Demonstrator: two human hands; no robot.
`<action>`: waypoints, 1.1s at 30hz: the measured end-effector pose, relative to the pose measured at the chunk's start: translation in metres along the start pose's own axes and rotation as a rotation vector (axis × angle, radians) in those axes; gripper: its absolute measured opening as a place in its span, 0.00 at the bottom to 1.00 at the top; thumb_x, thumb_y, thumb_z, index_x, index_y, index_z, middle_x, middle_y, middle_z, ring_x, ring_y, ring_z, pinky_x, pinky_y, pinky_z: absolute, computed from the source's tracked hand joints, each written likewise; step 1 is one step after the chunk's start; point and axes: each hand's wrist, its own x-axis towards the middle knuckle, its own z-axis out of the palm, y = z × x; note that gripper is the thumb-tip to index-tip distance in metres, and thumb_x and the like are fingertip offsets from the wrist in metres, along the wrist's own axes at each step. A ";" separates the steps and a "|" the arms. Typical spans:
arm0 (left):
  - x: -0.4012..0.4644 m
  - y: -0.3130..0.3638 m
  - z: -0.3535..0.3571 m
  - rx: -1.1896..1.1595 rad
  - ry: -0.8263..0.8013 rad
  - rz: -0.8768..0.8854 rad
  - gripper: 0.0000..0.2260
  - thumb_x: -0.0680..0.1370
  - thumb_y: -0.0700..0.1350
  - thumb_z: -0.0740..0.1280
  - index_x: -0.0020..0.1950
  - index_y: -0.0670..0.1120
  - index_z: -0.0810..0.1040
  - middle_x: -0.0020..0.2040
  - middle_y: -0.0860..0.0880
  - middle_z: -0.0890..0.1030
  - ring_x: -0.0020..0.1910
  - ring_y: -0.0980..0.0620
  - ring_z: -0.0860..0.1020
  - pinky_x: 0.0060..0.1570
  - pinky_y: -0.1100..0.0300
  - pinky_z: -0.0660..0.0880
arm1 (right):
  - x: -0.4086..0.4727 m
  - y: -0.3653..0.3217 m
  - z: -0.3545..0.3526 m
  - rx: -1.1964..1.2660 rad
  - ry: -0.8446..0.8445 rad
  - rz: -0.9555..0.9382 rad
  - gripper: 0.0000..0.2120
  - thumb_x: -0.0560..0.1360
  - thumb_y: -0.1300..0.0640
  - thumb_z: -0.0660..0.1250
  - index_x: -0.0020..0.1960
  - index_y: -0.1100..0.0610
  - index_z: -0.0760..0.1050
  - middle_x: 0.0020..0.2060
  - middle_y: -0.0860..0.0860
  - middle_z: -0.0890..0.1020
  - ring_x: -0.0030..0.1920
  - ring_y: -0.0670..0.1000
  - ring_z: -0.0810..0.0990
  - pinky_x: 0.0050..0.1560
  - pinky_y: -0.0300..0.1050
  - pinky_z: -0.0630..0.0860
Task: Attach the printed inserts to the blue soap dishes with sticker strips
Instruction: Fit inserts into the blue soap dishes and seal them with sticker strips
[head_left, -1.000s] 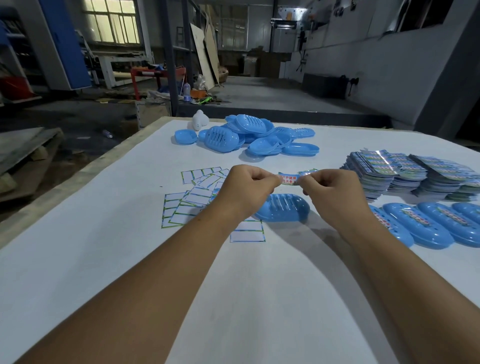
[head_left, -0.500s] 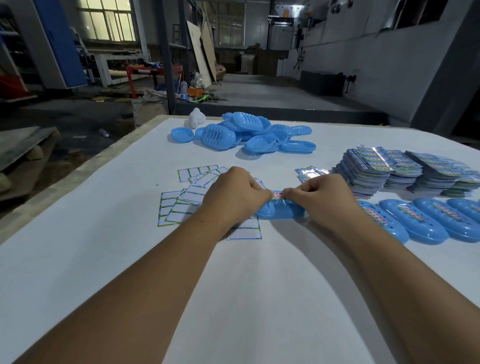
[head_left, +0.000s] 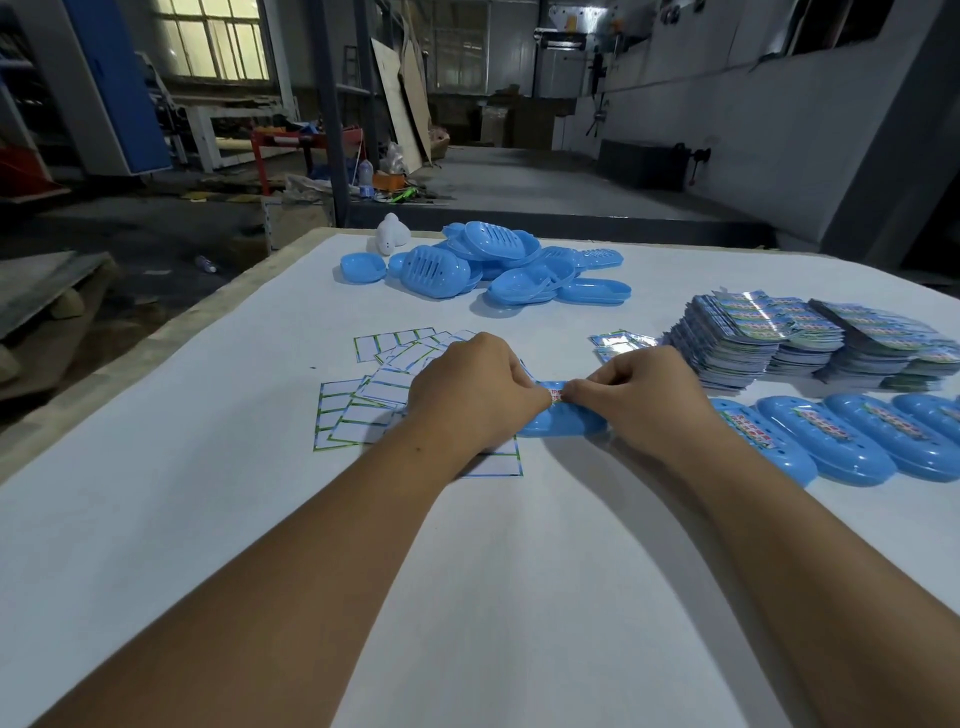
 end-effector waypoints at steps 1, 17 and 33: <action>0.000 0.000 0.000 0.014 0.004 0.005 0.10 0.68 0.60 0.71 0.37 0.55 0.82 0.36 0.57 0.82 0.40 0.55 0.79 0.35 0.60 0.70 | 0.000 0.000 0.000 -0.001 0.003 0.001 0.14 0.69 0.50 0.78 0.28 0.53 0.81 0.20 0.42 0.77 0.20 0.41 0.71 0.21 0.30 0.63; 0.003 0.016 0.006 0.439 0.159 0.158 0.15 0.75 0.62 0.64 0.41 0.51 0.71 0.33 0.51 0.68 0.33 0.50 0.68 0.28 0.59 0.58 | -0.008 -0.017 0.003 -0.398 0.102 -0.073 0.20 0.71 0.42 0.72 0.31 0.58 0.81 0.28 0.54 0.83 0.36 0.55 0.81 0.40 0.49 0.80; 0.011 -0.004 0.004 -0.091 0.201 -0.006 0.12 0.81 0.58 0.57 0.47 0.53 0.74 0.41 0.52 0.79 0.42 0.47 0.76 0.37 0.55 0.66 | -0.007 -0.009 0.005 -0.074 -0.115 -0.193 0.26 0.73 0.48 0.73 0.70 0.48 0.75 0.64 0.42 0.79 0.62 0.42 0.75 0.60 0.35 0.70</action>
